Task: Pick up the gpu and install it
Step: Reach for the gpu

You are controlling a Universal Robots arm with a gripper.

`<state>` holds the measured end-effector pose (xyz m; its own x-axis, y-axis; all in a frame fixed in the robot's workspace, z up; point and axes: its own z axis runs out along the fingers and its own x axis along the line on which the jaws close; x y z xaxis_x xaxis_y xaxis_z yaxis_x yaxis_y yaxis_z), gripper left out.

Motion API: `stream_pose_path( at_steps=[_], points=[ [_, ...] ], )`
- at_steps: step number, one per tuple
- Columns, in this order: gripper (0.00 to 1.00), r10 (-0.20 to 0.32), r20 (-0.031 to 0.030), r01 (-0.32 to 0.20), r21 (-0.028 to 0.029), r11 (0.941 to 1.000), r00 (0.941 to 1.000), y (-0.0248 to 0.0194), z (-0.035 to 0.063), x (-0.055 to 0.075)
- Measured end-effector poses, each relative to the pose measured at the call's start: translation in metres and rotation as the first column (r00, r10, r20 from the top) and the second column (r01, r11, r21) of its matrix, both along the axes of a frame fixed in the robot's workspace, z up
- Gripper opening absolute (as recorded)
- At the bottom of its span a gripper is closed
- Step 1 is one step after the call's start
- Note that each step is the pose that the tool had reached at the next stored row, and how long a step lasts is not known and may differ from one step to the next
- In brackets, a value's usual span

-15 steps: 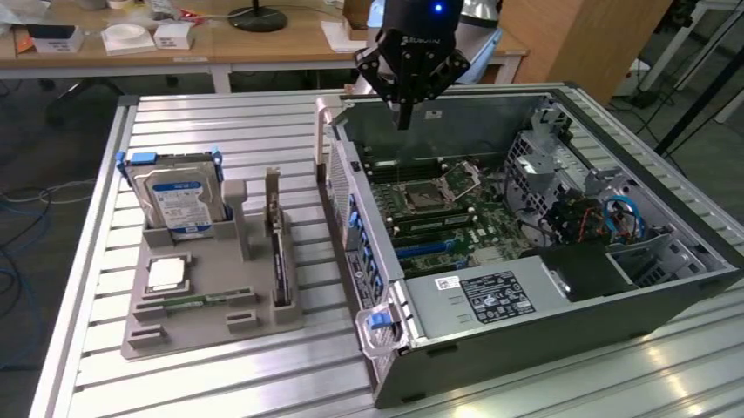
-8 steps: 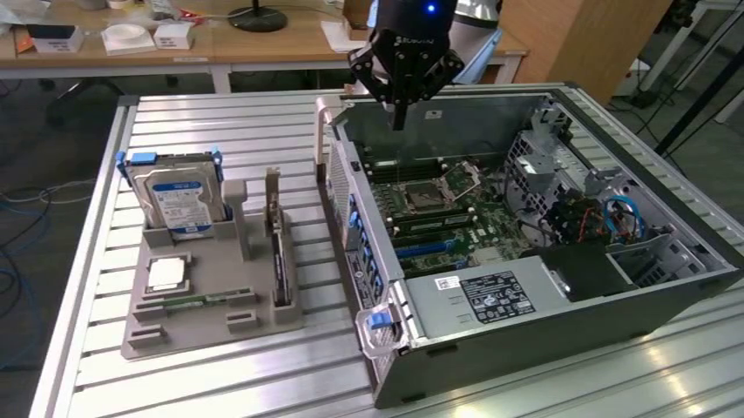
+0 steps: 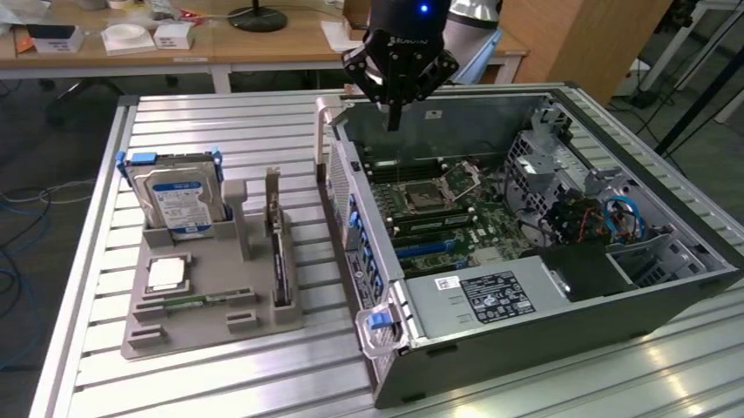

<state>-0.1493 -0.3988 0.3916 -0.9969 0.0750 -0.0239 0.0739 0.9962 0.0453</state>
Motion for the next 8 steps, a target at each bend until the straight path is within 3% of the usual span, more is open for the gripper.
stream_pose_path(
  at_steps=[8],
  points=[
    [0.11,0.0,0.0,0.0,0.0,1.0,1.0,0.0,-0.0004,-0.0067]
  ],
)
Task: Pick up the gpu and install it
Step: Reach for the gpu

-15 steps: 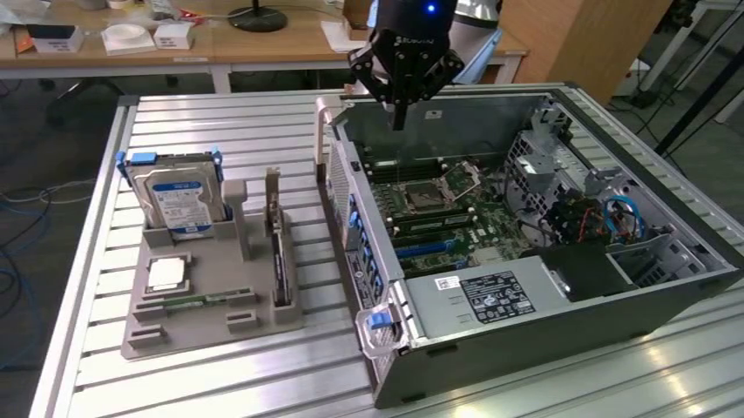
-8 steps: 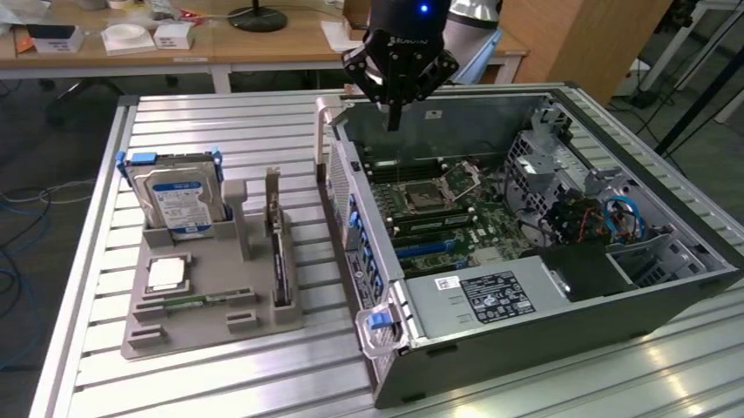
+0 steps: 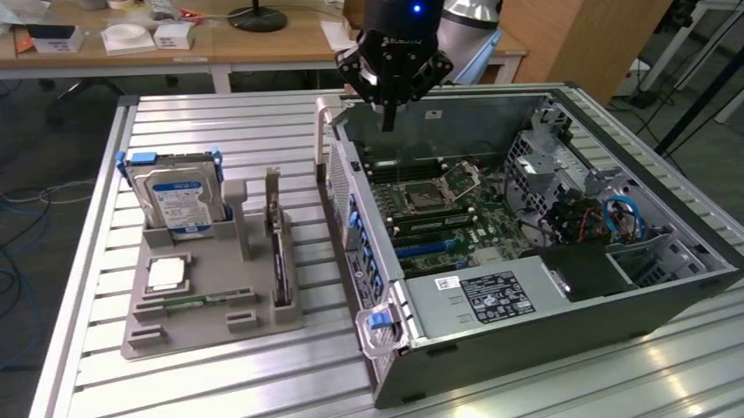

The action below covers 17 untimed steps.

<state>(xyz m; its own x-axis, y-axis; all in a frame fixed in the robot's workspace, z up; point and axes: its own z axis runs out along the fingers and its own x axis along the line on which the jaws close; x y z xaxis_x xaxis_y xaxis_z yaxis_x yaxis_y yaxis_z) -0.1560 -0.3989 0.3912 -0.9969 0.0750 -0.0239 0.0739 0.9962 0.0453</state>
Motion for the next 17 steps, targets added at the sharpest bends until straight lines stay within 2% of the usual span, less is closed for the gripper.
stream_pose_path(
  at_steps=[17],
  points=[
    [0.11,0.0,0.0,0.0,0.0,1.0,1.0,0.0,-0.0007,-0.013]
  ],
)
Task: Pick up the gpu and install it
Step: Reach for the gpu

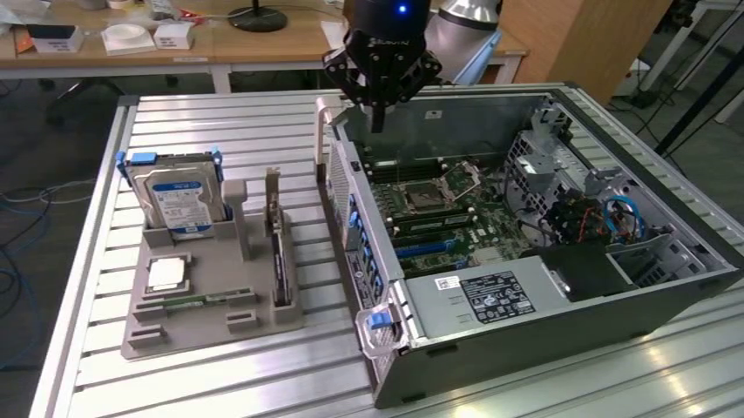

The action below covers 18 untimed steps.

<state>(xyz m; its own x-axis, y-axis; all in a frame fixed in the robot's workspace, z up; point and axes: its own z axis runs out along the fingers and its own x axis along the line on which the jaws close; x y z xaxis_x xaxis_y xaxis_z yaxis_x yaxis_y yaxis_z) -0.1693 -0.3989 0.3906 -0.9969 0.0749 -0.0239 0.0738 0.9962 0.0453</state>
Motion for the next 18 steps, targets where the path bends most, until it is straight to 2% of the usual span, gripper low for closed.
stream_pose_path(
  at_steps=[18],
  points=[
    [0.11,0.001,0.0,-0.001,0.0,1.0,1.0,0.0,-0.0005,-0.014]
  ],
)
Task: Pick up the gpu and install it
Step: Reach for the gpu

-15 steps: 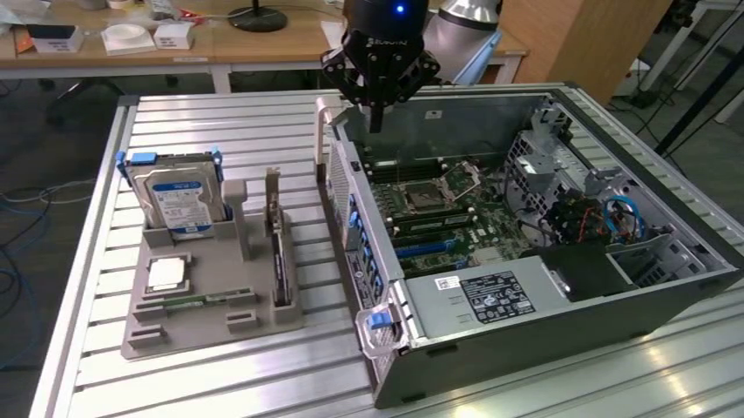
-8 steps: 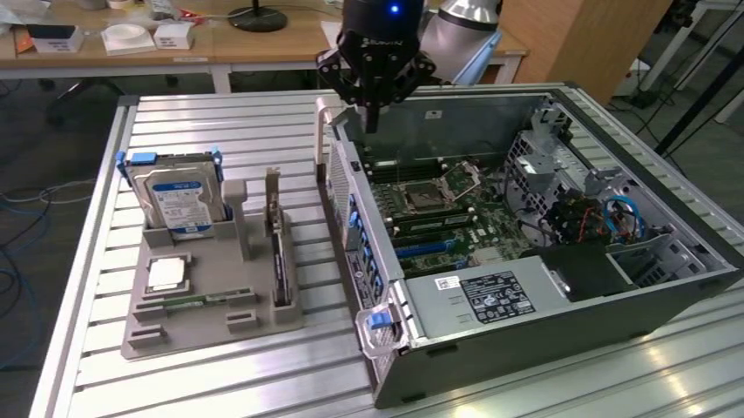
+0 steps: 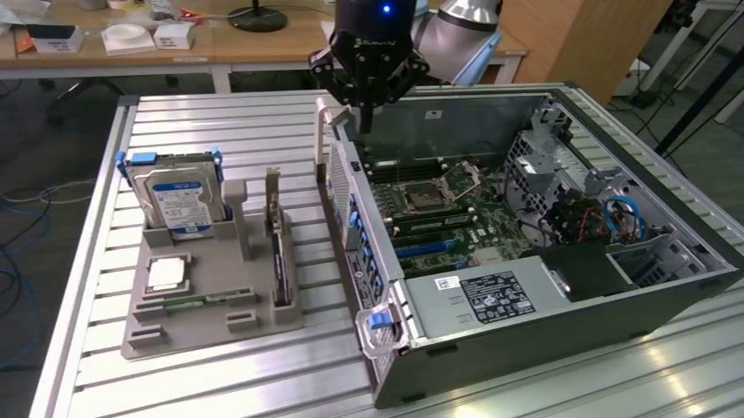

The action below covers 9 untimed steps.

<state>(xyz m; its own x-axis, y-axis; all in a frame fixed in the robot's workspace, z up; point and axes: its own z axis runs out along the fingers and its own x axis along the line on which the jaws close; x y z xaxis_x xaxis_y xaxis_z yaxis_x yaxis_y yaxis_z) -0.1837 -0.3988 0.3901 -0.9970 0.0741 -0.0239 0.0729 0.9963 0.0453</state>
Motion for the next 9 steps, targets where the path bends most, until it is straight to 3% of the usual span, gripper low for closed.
stream_pose_path(
  at_steps=[9],
  points=[
    [0.11,0.001,0.0,-0.001,-0.0001,1.0,1.0,0.0,-0.0003,-0.0106]
  ],
)
